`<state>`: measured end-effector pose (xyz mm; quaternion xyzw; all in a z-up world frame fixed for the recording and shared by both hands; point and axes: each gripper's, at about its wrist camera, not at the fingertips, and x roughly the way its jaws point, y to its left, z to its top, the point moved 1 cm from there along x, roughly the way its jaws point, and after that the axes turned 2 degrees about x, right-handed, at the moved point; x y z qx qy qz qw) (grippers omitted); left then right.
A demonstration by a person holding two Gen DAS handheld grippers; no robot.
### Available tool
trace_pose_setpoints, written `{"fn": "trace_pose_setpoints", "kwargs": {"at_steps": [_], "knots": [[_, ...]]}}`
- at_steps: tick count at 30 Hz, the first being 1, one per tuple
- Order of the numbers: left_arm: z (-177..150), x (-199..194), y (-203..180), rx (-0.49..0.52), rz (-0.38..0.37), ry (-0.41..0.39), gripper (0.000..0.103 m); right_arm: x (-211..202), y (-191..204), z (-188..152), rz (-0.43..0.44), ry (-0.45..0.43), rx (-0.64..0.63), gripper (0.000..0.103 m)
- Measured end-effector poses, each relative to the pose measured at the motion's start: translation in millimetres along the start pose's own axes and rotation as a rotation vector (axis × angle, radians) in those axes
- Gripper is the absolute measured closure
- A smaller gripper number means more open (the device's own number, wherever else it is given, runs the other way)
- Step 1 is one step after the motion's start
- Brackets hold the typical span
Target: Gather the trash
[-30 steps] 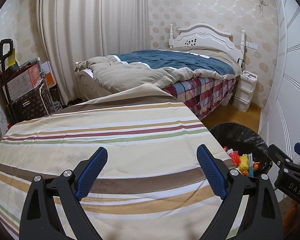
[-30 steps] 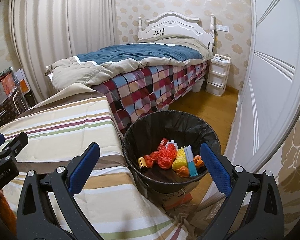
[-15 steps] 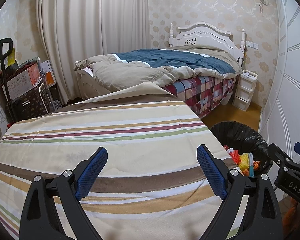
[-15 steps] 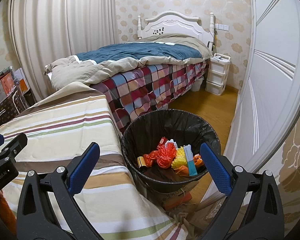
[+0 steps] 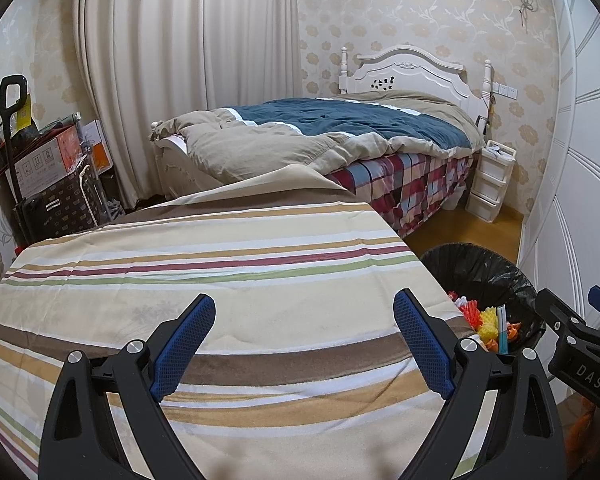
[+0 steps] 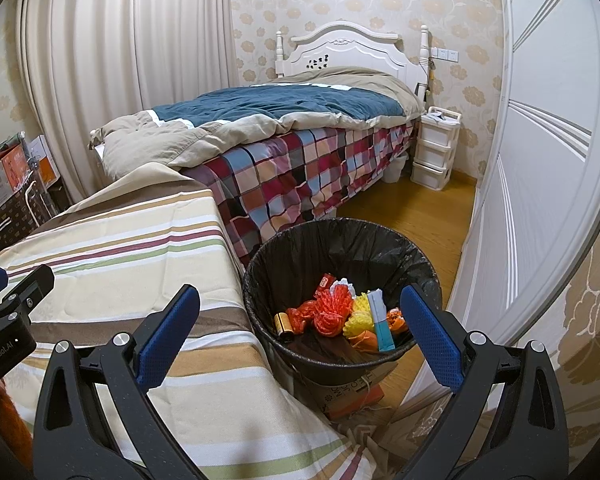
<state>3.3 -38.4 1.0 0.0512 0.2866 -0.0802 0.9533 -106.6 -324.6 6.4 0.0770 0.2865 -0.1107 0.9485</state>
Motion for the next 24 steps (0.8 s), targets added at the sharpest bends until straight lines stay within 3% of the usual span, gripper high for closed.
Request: {"fn": "trace_pose_setpoints", "kwargs": {"at_steps": [24], "knots": [[-7.0, -2.7, -4.3, 0.003, 0.001, -0.004, 0.013, -0.1, 0.8, 0.7, -0.002, 0.001, -0.001, 0.005]]}}
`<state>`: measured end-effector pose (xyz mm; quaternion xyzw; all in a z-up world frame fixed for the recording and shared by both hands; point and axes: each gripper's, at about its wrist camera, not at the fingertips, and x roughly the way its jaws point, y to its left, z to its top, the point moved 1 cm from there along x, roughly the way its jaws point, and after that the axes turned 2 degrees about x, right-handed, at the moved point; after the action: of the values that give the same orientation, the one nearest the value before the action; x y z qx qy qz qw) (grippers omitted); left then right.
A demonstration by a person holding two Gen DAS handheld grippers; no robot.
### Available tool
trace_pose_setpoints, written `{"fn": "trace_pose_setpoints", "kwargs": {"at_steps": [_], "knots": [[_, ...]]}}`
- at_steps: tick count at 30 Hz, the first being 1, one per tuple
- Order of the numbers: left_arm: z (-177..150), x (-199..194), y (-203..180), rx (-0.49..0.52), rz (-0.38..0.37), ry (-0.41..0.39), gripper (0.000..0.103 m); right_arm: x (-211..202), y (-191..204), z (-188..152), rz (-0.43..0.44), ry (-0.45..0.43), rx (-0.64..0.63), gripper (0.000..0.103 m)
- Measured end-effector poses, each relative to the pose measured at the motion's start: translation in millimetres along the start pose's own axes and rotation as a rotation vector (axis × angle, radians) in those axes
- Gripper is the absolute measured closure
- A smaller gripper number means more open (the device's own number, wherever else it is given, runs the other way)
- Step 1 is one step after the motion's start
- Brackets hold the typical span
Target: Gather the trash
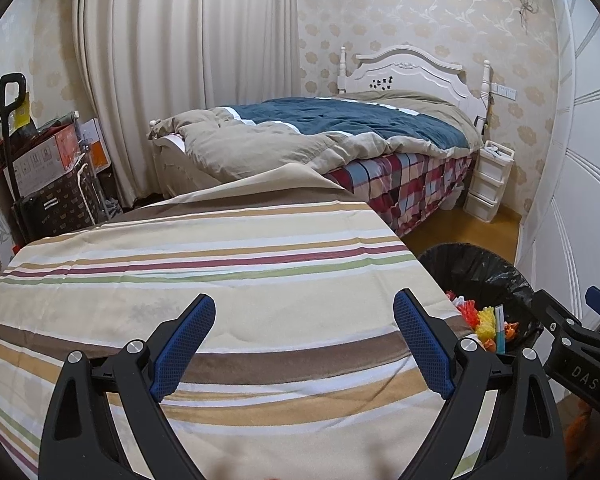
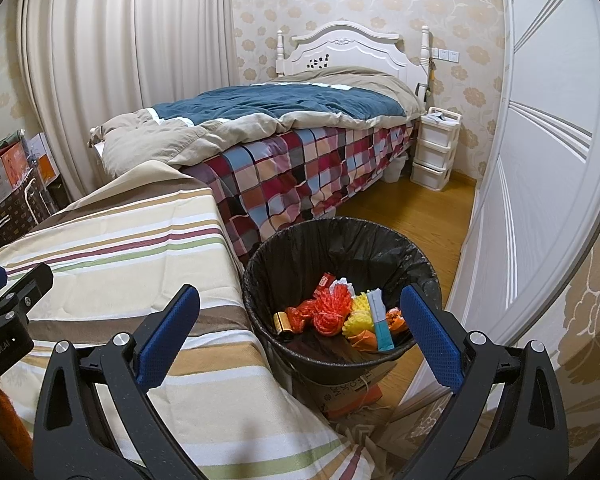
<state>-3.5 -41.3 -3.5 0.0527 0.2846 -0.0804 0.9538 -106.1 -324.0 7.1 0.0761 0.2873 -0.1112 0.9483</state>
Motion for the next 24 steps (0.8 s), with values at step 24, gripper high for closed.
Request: {"fn": "trace_pose_setpoints", "kwargs": {"at_steps": [24], "knots": [[-4.0, 0.0, -7.9, 0.015, -0.019, -0.003, 0.013, -0.3, 0.8, -0.6, -0.001, 0.001, -0.001, 0.005]]}}
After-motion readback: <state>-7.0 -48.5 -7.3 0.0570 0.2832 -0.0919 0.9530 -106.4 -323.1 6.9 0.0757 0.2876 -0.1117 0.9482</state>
